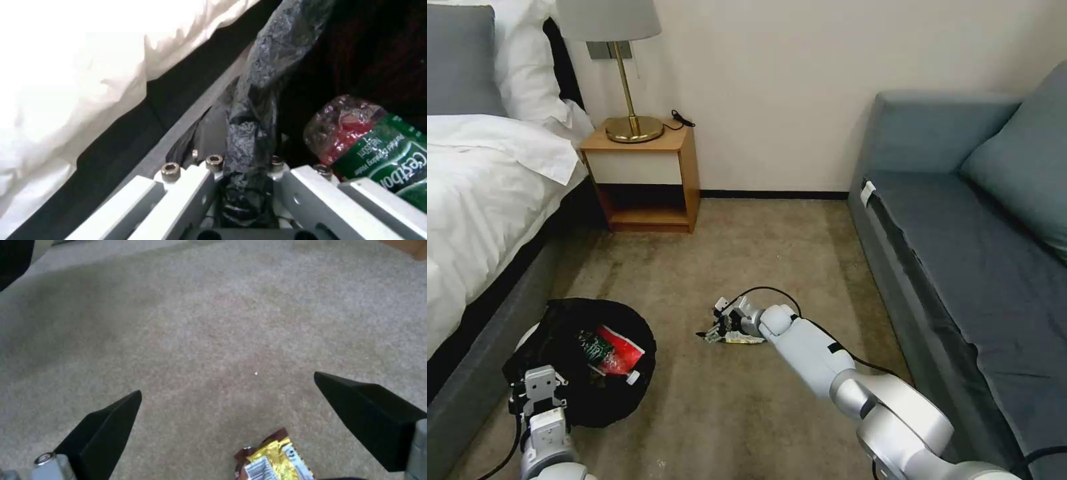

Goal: Pick up the trash bin, then pick up the garbage on the floor and place it into the trash bin.

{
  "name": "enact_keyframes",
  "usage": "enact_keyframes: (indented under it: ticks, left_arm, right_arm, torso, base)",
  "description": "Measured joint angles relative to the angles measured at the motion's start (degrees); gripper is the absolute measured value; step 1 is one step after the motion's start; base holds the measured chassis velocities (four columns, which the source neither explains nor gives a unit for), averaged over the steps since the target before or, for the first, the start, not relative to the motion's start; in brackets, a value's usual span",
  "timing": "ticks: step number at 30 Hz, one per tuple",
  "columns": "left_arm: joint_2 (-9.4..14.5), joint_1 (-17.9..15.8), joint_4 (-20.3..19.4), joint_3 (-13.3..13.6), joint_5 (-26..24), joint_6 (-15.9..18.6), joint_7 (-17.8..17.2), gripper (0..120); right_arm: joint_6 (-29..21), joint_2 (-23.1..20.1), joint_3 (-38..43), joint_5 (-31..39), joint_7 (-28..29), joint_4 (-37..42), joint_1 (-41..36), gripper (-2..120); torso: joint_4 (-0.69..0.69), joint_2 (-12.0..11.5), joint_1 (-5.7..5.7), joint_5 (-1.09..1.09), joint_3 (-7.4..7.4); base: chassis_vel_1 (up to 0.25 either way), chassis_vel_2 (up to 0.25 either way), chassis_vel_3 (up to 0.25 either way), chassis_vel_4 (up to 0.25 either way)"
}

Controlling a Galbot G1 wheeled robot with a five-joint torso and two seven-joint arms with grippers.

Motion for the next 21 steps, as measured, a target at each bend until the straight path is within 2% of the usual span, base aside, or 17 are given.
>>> enact_keyframes:
  ticks: [21]
  left_arm:
    - [-0.5,0.1,-0.1,0.9,1.0,0.3,0.1,1]
  right_arm:
    - [2.6,0.0,2.5,-1.1,0.8,-2.2,-0.8,100]
  torso:
    - [0.00,0.0,0.00,0.00,0.00]
  base:
    - [0.000,0.000,0.000,0.000]
